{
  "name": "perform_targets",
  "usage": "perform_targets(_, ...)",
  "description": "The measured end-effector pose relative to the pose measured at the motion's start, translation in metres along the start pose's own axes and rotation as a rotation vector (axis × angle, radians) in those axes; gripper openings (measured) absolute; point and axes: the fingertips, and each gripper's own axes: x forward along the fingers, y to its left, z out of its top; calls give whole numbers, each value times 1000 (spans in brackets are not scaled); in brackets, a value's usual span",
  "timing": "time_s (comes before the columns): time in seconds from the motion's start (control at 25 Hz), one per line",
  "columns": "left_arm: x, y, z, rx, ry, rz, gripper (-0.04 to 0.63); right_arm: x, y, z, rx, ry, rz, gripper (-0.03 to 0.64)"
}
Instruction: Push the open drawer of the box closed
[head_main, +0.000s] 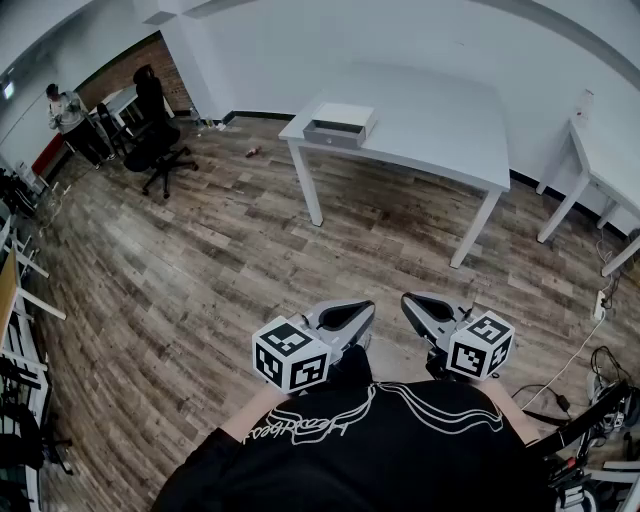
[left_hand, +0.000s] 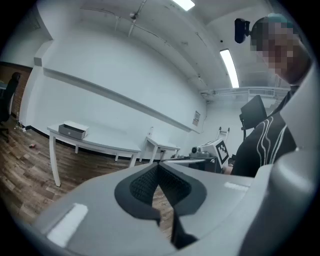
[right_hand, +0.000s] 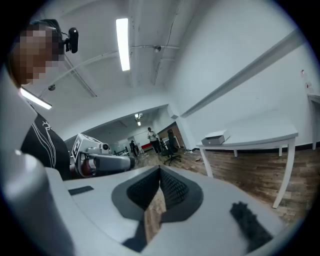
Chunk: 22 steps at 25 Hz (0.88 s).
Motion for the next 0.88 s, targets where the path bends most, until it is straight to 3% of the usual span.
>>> perform_targets(0.36, 43, 143, 34, -55, 14, -13, 8, 112, -91, 30, 26, 24, -29, 9)
perform_targets(0.64, 77, 299, 93, -106, -4, 12, 8, 234, -176, 72, 60, 53, -36, 9)
perform_targets(0.88, 92, 390, 135, -82, -17, 10, 8, 311, -220, 110, 26, 55, -42, 9)
